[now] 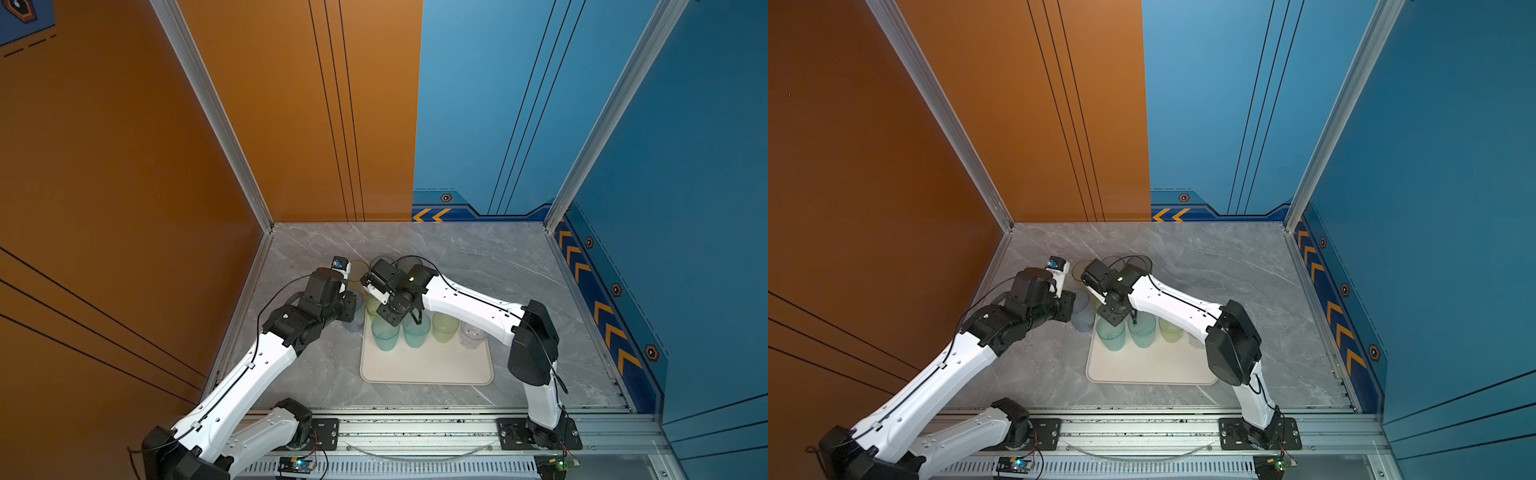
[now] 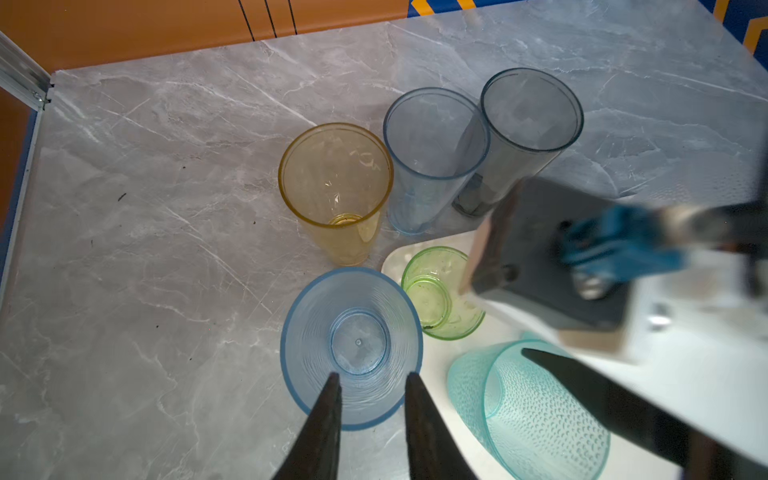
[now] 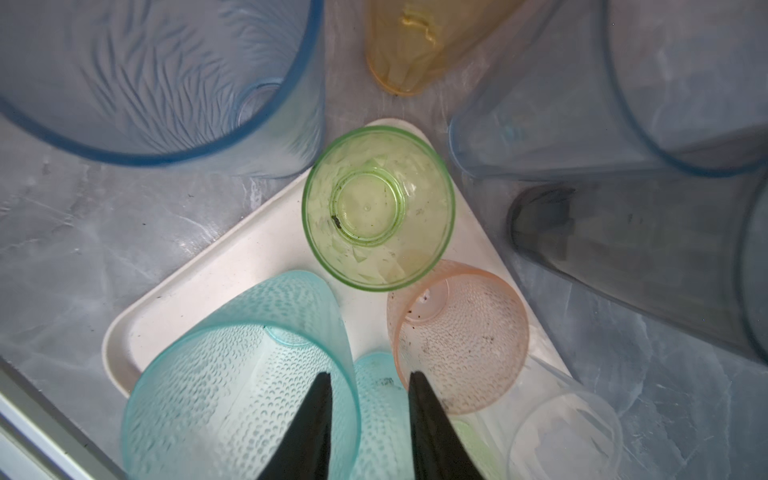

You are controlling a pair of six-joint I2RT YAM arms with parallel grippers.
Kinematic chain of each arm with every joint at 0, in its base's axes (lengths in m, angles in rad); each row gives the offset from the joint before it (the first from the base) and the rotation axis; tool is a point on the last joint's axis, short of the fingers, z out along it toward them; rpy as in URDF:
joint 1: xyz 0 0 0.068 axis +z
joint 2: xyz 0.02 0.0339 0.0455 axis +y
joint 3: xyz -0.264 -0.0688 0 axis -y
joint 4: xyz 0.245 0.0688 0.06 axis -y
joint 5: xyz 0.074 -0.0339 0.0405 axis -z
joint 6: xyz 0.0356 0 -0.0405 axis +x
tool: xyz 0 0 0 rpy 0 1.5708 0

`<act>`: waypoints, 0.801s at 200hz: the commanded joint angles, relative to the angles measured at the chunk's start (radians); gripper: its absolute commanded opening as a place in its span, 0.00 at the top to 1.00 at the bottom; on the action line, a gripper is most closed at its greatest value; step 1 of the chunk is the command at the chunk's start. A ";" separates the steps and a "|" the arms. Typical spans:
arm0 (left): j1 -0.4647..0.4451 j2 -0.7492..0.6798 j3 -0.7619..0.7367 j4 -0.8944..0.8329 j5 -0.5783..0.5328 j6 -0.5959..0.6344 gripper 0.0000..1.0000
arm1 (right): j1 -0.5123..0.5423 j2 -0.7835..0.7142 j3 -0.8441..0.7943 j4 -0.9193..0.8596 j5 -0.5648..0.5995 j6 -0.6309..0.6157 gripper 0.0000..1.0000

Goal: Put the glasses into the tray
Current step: 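Open the right gripper to release the teal cup on the tray, then raise the right gripper off the tray while the left gripper approaches the light blue cup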

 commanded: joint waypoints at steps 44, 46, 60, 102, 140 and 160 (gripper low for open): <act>0.042 0.004 0.066 -0.111 -0.041 -0.001 0.70 | -0.047 -0.273 -0.189 0.138 -0.007 0.075 0.64; 0.044 0.006 0.069 -0.114 -0.042 -0.002 0.70 | -0.049 -0.278 -0.196 0.141 -0.007 0.078 0.64; 0.068 0.020 0.073 -0.148 -0.033 -0.007 0.70 | -0.073 -0.337 -0.239 0.156 -0.007 0.097 0.63; 0.100 0.069 0.128 -0.187 0.025 -0.024 0.72 | -0.154 -0.494 -0.390 0.200 -0.005 0.181 0.63; 0.121 0.087 0.129 -0.195 0.023 -0.020 0.72 | -0.211 -0.603 -0.519 0.224 -0.007 0.219 0.61; 0.134 0.099 0.135 -0.203 0.027 -0.020 0.72 | -0.235 -0.634 -0.553 0.226 -0.012 0.226 0.61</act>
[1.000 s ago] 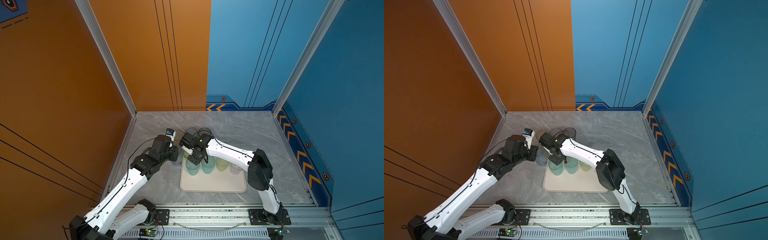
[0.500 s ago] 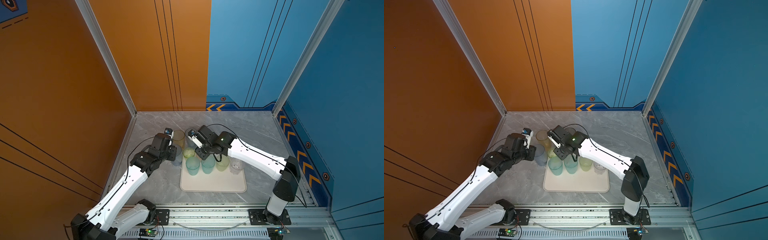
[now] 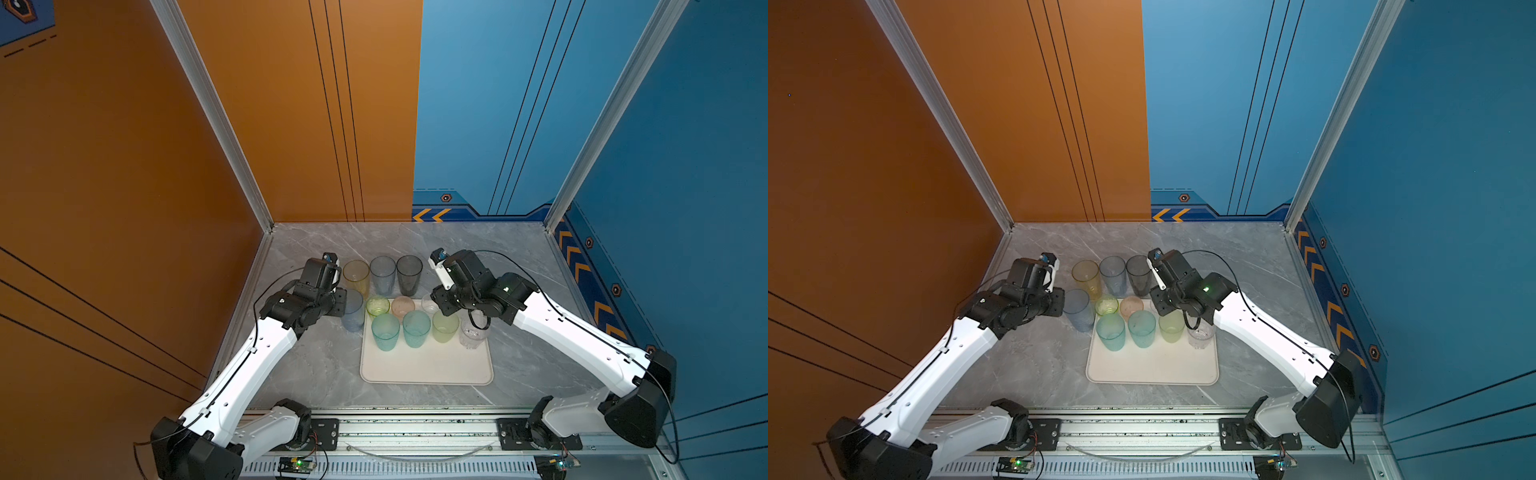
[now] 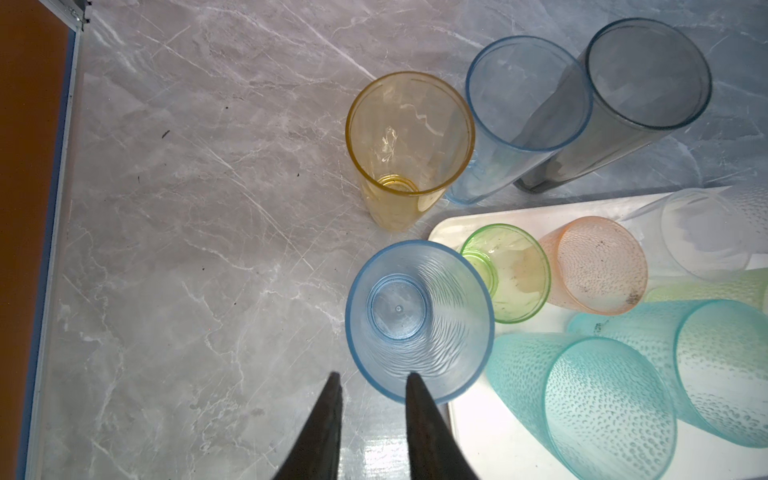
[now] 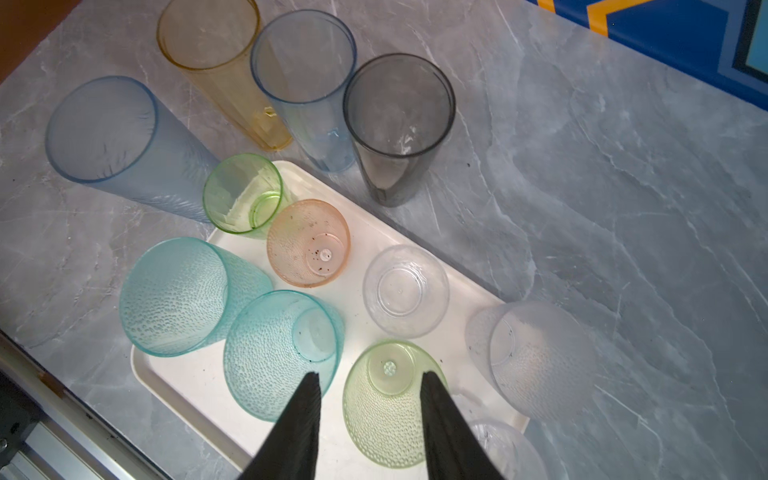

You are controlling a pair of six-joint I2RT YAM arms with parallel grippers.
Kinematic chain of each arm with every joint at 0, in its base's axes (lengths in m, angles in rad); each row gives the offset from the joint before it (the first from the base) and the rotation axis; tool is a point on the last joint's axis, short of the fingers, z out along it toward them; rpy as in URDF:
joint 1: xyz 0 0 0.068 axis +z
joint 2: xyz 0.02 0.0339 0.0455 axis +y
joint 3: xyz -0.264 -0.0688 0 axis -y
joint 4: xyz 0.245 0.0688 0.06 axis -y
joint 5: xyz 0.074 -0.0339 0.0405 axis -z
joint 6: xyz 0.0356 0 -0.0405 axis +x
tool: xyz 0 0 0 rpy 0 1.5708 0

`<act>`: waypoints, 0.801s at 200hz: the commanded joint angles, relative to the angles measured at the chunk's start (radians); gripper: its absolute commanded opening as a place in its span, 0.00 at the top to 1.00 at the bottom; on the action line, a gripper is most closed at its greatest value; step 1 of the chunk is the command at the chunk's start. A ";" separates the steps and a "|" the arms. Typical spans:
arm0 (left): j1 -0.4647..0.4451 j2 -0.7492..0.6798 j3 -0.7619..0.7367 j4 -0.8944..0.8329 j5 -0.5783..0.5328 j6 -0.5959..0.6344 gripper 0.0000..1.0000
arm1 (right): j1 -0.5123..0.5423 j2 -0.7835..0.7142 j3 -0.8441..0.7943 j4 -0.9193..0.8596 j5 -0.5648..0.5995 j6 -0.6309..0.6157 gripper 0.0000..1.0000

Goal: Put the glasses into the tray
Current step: 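Raise the right gripper off the tray while the left gripper approaches the light blue cup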

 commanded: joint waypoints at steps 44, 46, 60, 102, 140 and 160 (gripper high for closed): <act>0.028 0.040 0.042 -0.038 0.034 -0.009 0.72 | -0.069 -0.068 -0.078 0.040 -0.020 0.047 0.60; 0.029 0.041 0.042 -0.039 0.034 -0.009 0.72 | -0.073 -0.068 -0.078 0.040 -0.021 0.047 0.60; 0.030 0.048 0.043 -0.039 0.039 -0.009 0.72 | -0.080 -0.066 -0.081 0.040 -0.022 0.047 0.60; 0.042 0.077 0.043 -0.039 0.057 -0.002 0.72 | -0.091 -0.064 -0.090 0.042 -0.027 0.048 0.60; 0.054 0.121 0.069 -0.038 0.087 0.007 0.74 | -0.103 -0.058 -0.086 0.042 -0.034 0.047 0.60; 0.054 0.138 0.078 -0.038 0.097 0.008 0.75 | -0.105 -0.060 -0.085 0.043 -0.035 0.047 0.60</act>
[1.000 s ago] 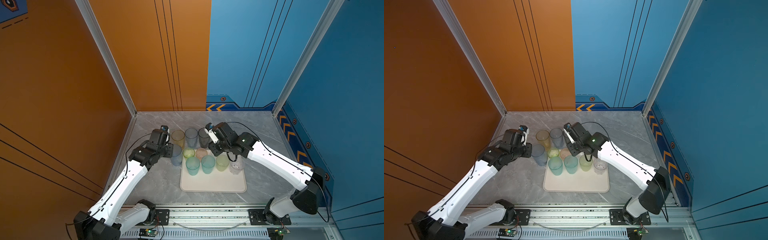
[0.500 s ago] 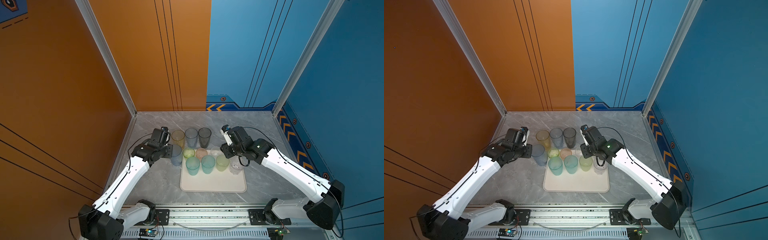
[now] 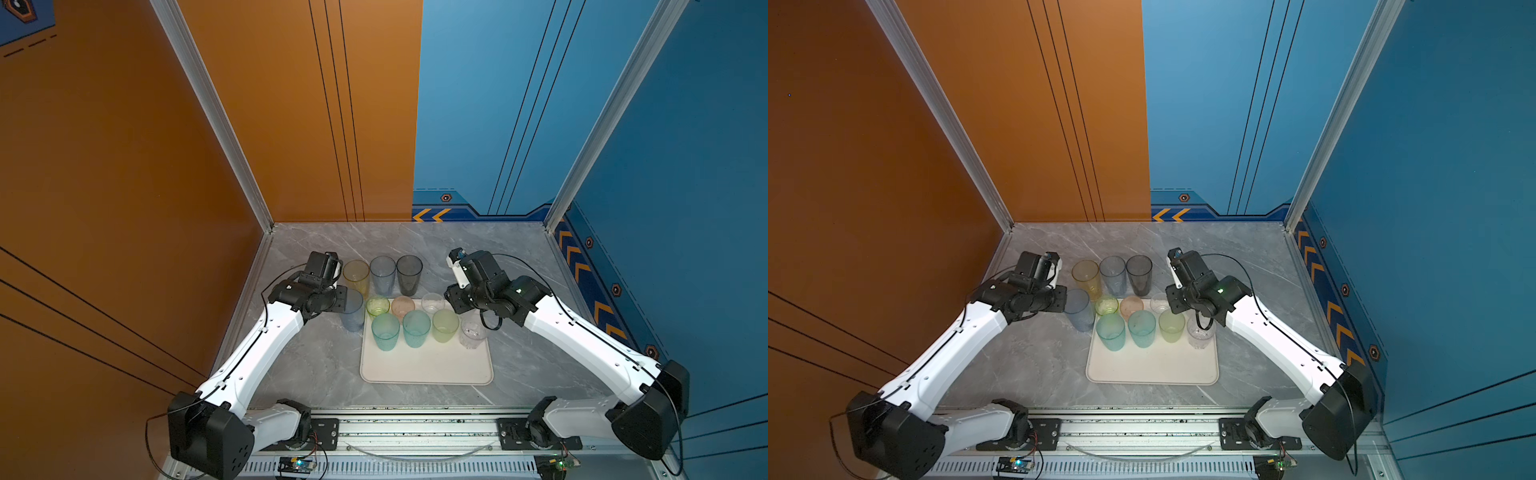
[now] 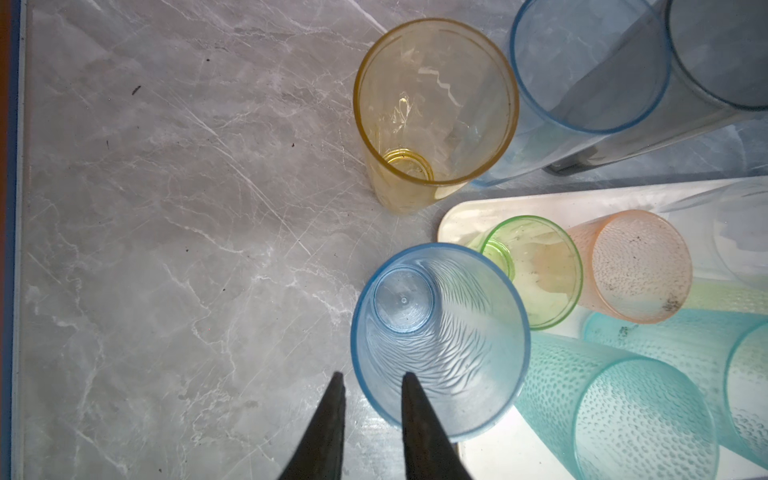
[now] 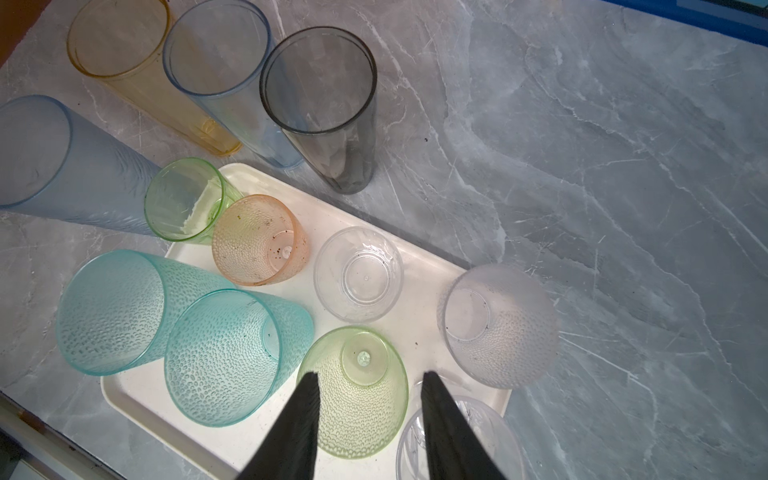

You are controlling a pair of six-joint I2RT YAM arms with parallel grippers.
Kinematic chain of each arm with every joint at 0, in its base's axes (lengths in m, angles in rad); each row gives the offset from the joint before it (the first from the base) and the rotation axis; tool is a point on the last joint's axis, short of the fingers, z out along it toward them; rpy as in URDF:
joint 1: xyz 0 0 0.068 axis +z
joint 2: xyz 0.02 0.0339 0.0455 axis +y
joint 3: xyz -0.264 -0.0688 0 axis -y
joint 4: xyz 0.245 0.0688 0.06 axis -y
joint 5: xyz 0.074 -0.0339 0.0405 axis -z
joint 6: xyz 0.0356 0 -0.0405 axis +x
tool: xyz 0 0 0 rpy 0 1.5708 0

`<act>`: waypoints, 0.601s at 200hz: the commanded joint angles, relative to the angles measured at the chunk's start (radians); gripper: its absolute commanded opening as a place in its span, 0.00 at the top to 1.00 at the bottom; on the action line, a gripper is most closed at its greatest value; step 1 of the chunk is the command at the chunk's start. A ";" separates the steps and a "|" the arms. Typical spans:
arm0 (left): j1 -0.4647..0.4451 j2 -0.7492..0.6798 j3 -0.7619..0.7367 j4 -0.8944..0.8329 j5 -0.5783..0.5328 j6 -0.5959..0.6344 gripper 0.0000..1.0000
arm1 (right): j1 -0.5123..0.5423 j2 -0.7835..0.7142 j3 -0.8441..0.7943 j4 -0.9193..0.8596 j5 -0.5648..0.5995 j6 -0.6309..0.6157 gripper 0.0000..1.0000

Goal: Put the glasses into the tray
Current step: 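Raise the right gripper off the tray while the left gripper approaches the light blue cup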

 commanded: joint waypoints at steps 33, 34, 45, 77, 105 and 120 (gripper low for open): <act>0.017 0.037 0.037 -0.021 0.027 0.019 0.75 | -0.009 -0.024 -0.017 0.013 -0.011 0.013 0.60; 0.018 0.038 0.037 -0.022 0.027 0.019 0.75 | -0.009 -0.024 -0.017 0.013 -0.011 0.013 0.60; 0.025 0.048 0.041 -0.024 0.024 0.023 0.75 | -0.012 -0.031 -0.021 0.012 -0.011 0.013 0.60; 0.047 0.079 0.046 -0.025 0.007 0.036 0.75 | -0.024 -0.051 -0.026 0.012 -0.018 0.010 0.60; 0.054 0.111 0.054 -0.023 0.010 0.039 0.76 | -0.028 -0.046 -0.027 0.012 -0.023 0.005 0.60; 0.054 0.127 0.058 -0.023 0.018 0.039 0.76 | -0.030 -0.038 -0.026 0.013 -0.027 0.004 0.60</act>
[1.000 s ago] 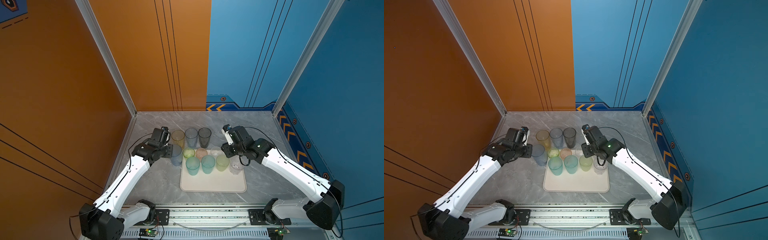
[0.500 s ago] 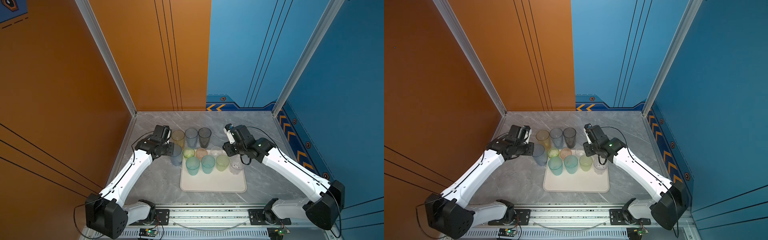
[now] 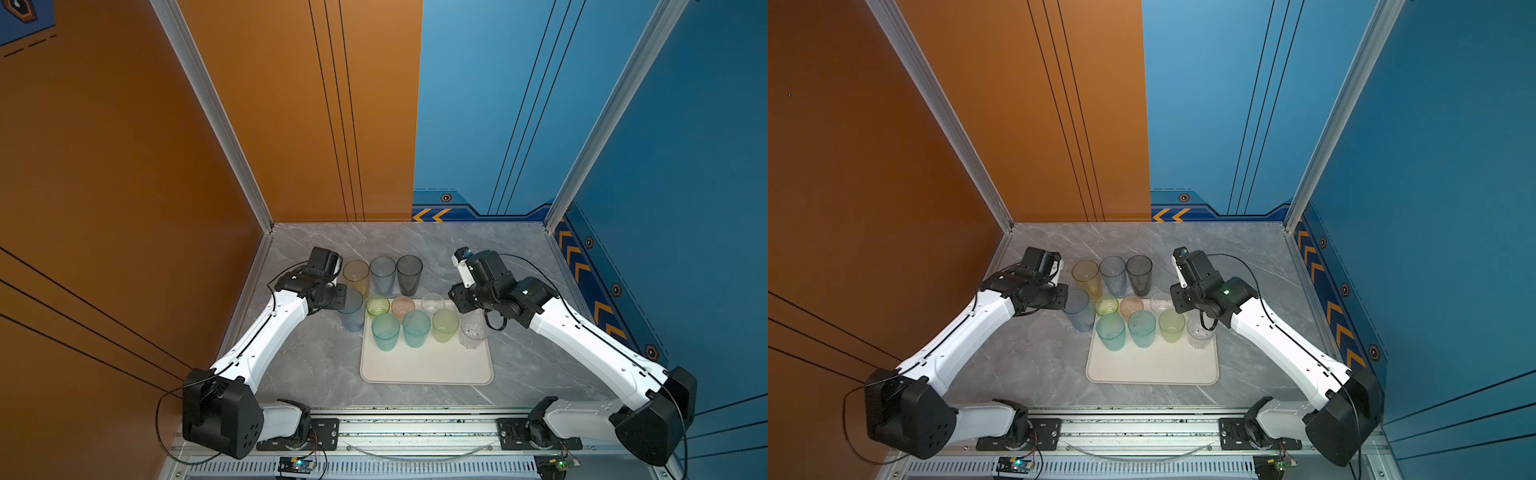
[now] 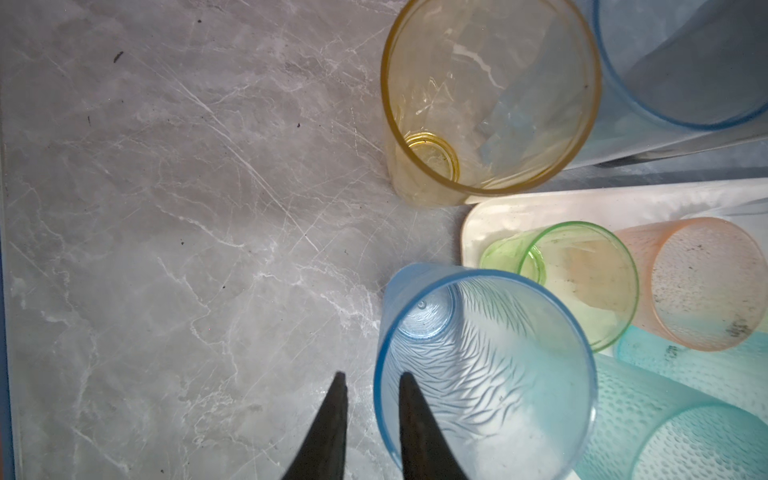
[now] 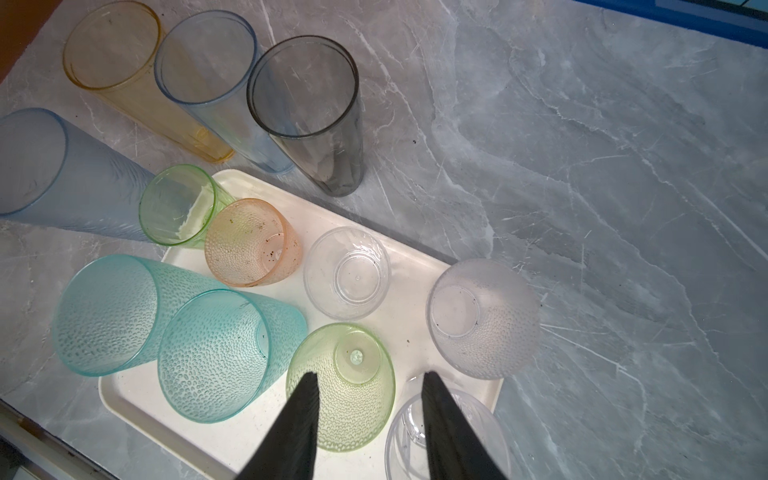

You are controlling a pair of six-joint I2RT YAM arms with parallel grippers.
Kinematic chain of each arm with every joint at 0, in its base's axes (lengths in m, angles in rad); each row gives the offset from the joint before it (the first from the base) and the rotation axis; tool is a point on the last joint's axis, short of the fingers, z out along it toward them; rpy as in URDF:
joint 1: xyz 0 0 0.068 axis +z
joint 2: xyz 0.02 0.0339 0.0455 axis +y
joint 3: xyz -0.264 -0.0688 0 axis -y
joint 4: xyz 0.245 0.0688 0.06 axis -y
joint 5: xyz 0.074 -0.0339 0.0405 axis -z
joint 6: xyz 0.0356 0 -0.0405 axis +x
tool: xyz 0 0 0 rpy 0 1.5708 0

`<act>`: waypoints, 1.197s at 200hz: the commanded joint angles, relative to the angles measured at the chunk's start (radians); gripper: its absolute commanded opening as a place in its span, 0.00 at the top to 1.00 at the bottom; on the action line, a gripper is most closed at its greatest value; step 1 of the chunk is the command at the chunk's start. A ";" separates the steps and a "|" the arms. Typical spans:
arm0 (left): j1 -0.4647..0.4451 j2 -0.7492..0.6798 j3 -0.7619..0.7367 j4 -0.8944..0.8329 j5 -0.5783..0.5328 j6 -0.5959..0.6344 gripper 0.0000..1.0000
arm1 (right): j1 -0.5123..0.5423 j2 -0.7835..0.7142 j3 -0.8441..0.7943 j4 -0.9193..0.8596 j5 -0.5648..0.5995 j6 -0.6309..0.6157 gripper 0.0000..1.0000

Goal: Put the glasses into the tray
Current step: 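Raise the right gripper off the tray while the left gripper approaches the light blue cup, then close the left gripper on the rim of the light blue patterned cup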

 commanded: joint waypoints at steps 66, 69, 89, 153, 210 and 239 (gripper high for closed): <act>0.008 0.073 0.051 -0.004 0.016 0.019 0.79 | -0.014 0.030 0.000 0.018 -0.040 -0.007 0.60; 0.009 0.075 0.052 -0.003 0.015 0.019 0.79 | -0.015 0.031 0.000 0.019 -0.041 -0.007 0.60; 0.009 0.088 0.057 -0.004 0.020 0.019 0.81 | -0.020 0.037 -0.001 0.020 -0.044 -0.009 0.60; 0.008 0.119 0.061 -0.006 0.028 0.019 0.90 | -0.028 0.050 -0.011 0.021 -0.051 -0.010 0.60; 0.008 0.113 0.068 -0.024 0.029 0.023 1.00 | -0.028 0.050 -0.019 0.024 -0.054 -0.009 0.60; 0.008 0.085 0.065 -0.048 0.028 0.023 1.00 | -0.028 0.047 -0.024 0.028 -0.060 -0.001 0.60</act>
